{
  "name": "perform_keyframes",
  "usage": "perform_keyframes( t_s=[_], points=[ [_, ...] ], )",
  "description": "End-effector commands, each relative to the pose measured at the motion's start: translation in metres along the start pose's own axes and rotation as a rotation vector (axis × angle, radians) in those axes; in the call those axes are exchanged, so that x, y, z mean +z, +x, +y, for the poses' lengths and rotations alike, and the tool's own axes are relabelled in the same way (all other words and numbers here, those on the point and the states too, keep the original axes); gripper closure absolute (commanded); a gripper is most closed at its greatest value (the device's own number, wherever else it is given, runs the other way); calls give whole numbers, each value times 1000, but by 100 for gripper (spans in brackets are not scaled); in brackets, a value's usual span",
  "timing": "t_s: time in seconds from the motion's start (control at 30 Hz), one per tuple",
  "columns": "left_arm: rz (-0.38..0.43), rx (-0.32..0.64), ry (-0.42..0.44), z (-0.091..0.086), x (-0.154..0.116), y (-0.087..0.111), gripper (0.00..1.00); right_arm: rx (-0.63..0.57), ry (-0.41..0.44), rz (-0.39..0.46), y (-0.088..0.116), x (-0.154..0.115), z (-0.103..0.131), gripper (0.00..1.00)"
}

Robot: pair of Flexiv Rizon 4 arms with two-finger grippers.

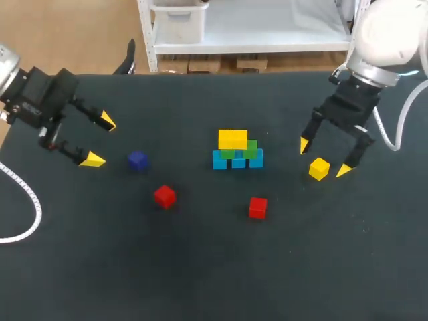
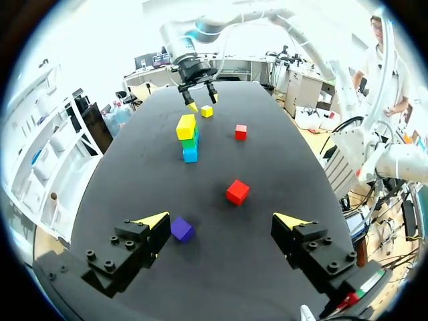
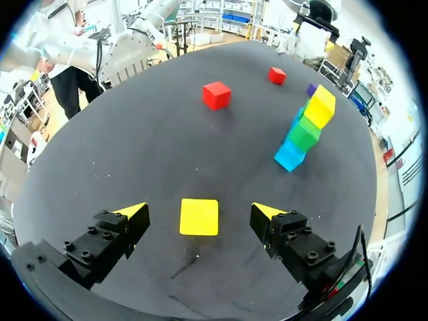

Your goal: Place the blue cubes, place green cubes on the blue cubes, place the yellow cubes on the green cubes, then place the red cubes on the yellow cubes, and place purple cube on the red cubes.

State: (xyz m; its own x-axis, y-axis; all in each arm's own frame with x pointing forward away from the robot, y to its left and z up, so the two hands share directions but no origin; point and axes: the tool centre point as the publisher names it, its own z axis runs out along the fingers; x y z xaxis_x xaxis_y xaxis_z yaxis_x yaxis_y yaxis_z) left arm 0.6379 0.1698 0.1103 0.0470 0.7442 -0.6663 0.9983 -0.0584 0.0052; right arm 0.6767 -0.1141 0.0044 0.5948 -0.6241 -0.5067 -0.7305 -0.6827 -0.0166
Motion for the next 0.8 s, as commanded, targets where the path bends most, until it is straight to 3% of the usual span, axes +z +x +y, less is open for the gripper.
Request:
perform_keyframes(
  t_s=[0.03,0.43,0.47,0.53,0.57,0.6,0.63,0.8],
  points=[
    [-3,4,0,1,0,1,0,-1,22,-19,8,0,1,0],
    [-3,4,0,1,0,1,0,-8,43,-53,12,8,8,0],
    [-3,4,0,1,0,1,0,-10,41,-53,12,9,8,4],
    [-3,4,0,1,0,1,0,-14,38,-57,11,10,8,27],
    [-3,4,0,1,0,1,0,-16,36,-60,11,11,8,26],
    [-3,4,0,1,0,1,0,-17,36,-62,11,11,8,46],
    [-3,4,0,1,0,1,0,-17,35,-61,11,12,7,52],
    [-3,4,0,1,0,1,0,-19,25,-60,12,14,7,58]
  ],
)
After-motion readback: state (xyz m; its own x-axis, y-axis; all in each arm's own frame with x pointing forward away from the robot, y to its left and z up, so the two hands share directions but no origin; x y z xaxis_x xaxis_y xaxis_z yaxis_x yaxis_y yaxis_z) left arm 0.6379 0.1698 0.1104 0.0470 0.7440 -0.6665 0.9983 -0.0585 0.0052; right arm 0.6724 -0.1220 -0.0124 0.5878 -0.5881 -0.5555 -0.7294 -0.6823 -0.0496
